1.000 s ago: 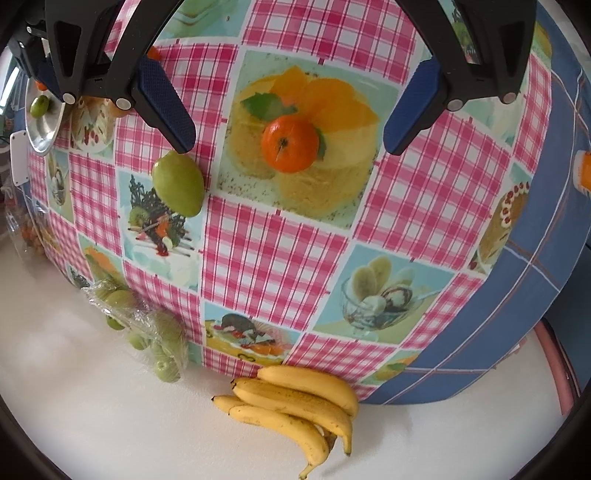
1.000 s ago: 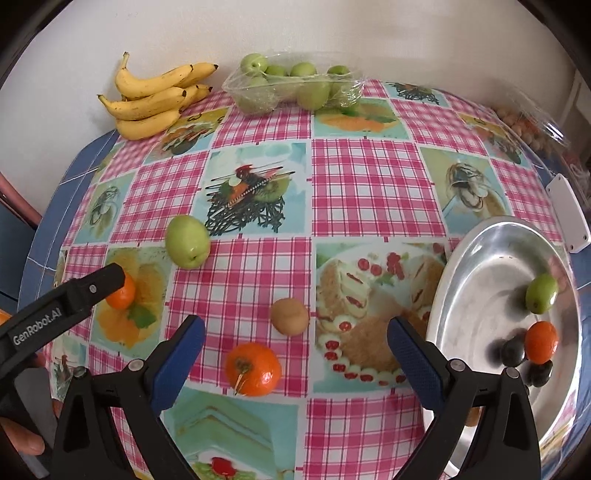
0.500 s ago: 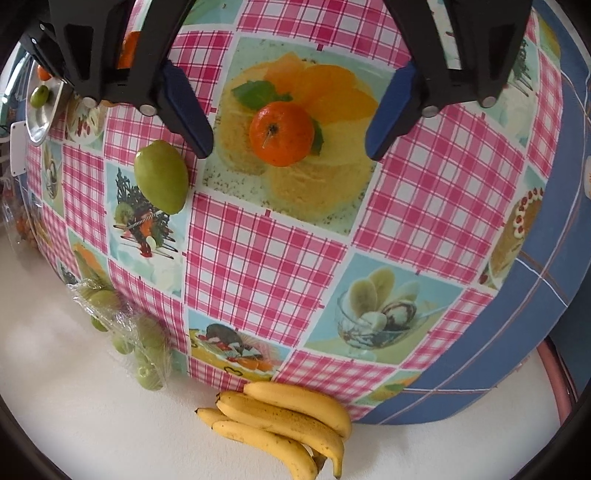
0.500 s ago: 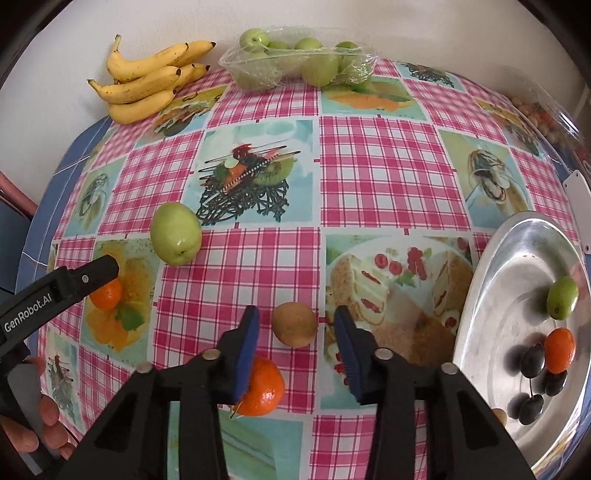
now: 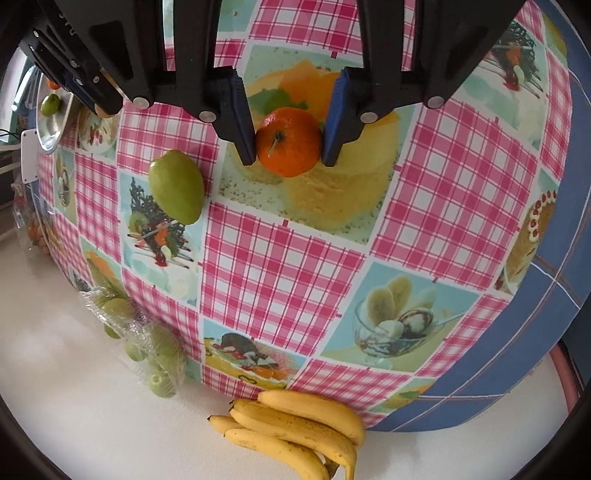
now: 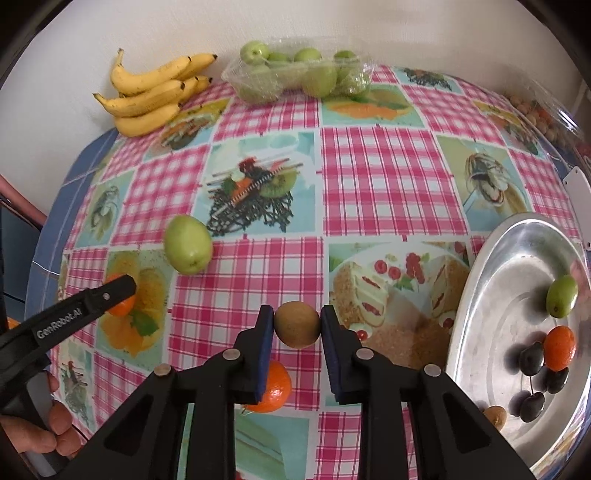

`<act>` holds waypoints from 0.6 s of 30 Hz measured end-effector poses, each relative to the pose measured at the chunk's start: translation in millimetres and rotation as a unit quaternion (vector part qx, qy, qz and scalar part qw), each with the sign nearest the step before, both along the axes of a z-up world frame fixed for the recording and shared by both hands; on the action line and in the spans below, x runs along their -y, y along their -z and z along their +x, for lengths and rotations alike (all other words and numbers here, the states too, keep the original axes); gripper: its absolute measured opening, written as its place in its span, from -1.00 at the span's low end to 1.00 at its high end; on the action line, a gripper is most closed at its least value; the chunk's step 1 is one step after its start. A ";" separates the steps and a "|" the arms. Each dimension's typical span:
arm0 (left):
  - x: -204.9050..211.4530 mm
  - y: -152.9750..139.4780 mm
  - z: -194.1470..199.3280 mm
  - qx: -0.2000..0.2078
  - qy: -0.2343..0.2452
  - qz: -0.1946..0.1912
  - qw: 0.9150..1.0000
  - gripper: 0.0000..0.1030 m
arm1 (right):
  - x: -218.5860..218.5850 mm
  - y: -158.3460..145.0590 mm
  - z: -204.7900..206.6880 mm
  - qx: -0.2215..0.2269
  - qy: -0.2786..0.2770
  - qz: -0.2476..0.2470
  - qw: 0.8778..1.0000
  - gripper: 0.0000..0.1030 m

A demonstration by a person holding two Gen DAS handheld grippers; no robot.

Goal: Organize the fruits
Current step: 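Carry the kiwi with the right gripper and the mandarin with the left gripper to the bowl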

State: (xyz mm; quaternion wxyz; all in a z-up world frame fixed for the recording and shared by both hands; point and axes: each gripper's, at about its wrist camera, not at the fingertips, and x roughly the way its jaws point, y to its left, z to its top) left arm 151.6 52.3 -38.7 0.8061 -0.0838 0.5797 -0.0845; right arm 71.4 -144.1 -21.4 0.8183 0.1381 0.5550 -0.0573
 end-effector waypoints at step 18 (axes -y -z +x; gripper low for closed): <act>2.1 -37.5 -16.5 0.030 -0.003 -0.011 0.999 -0.25 | 15.5 -14.1 -18.7 -0.003 0.021 0.015 1.000 -0.48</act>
